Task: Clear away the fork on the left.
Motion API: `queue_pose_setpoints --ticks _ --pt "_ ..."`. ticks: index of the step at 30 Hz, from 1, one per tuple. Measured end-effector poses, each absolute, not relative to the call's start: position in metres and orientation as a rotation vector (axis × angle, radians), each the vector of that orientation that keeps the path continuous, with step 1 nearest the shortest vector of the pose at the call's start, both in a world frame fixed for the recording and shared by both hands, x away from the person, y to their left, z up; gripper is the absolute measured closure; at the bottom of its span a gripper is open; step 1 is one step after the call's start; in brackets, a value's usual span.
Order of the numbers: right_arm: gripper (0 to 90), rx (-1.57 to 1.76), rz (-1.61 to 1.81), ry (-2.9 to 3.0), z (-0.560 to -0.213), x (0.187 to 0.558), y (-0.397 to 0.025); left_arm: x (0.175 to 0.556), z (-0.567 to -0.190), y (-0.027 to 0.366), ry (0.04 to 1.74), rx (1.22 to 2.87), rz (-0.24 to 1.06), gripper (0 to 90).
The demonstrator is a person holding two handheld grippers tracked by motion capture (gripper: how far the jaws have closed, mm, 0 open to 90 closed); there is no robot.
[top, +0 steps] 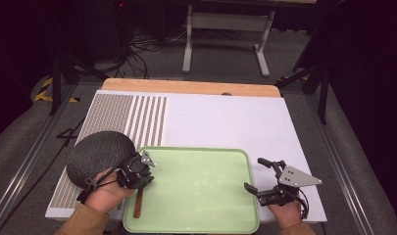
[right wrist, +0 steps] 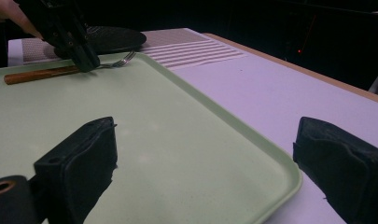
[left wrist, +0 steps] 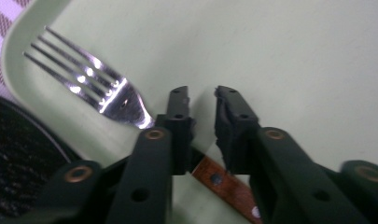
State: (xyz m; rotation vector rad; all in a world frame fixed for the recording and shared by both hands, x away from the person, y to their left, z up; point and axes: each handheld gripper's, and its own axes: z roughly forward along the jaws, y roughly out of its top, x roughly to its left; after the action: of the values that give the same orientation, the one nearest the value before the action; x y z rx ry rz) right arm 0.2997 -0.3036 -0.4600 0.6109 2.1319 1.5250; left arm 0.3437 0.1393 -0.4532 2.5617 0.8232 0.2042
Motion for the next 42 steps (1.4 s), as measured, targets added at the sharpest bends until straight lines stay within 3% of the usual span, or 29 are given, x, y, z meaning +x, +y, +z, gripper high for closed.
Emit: queue_pose_setpoints --ticks 4,6,9,16,34,42 --pt "6.6 0.613 1.524 2.128 -0.460 0.300 -0.304 0.339 -0.443 0.146 0.743 2.438 0.189 52.4" --pt "6.6 0.613 1.533 2.123 -0.460 0.299 -0.305 0.336 -0.437 0.150 0.700 2.389 0.204 36.1" --pt "6.6 0.609 1.529 2.125 -0.459 0.298 -0.305 0.331 -0.430 0.156 0.652 2.294 0.215 24.8" --pt "6.6 0.611 1.538 2.120 -0.458 0.298 -0.306 0.320 -0.430 0.171 0.618 2.100 0.224 7.7" --pt "6.3 0.625 1.592 2.110 -0.458 0.297 -0.307 0.294 -0.474 0.206 0.556 1.789 0.369 0.4" --pt "6.1 0.650 1.612 2.107 -0.460 0.296 -0.309 0.308 -0.486 0.205 0.580 1.798 0.382 0.4"
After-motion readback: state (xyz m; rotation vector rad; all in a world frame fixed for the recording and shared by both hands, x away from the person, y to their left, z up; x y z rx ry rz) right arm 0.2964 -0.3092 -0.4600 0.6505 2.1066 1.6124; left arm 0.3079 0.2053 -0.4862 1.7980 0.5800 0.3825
